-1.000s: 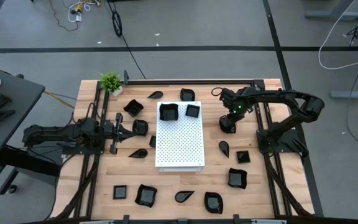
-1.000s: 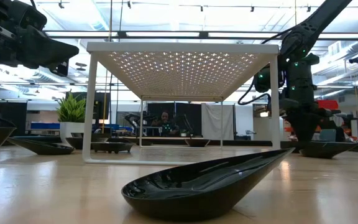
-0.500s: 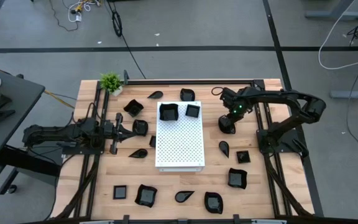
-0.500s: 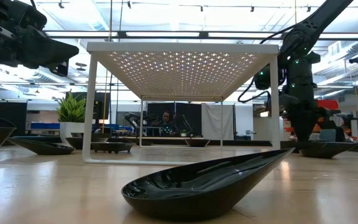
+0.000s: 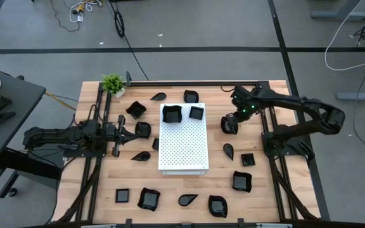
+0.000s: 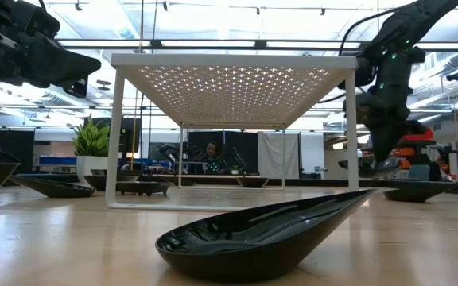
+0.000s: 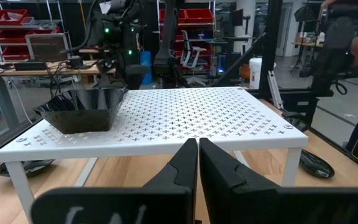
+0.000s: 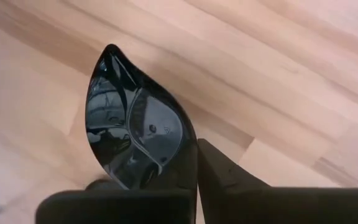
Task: Pick & Place Mini shaped plates
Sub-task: Put the black leaf shaped plate on the shelf
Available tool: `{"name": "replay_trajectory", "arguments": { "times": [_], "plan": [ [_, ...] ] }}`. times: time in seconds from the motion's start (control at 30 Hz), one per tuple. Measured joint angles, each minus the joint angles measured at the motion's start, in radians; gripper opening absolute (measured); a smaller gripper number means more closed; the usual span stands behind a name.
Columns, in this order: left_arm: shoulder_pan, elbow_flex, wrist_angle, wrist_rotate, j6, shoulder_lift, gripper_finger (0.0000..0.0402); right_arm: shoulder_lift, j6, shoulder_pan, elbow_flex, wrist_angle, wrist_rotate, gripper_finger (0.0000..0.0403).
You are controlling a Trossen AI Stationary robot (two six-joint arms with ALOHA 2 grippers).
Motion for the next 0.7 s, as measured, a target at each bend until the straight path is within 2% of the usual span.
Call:
{"name": "replay_trajectory", "arguments": {
  "times": [0.3,0.53,0.7],
  "plan": [
    [0.0,0.0,0.0,0.0,0.0,0.0,0.0021,-0.157,0.088,0.001,0.022,-0.033,-0.117,0.0001],
    [0.0,0.0,0.0,0.0,0.0,0.0,0.0021,-0.202,0.102,0.02,0.173,-0.14,-0.124,0.0],
    [0.0,0.0,0.0,0.0,0.0,0.0,0.0021,-0.189,0.129,0.093,0.308,-0.154,-0.125,0.0]
  ]
}}
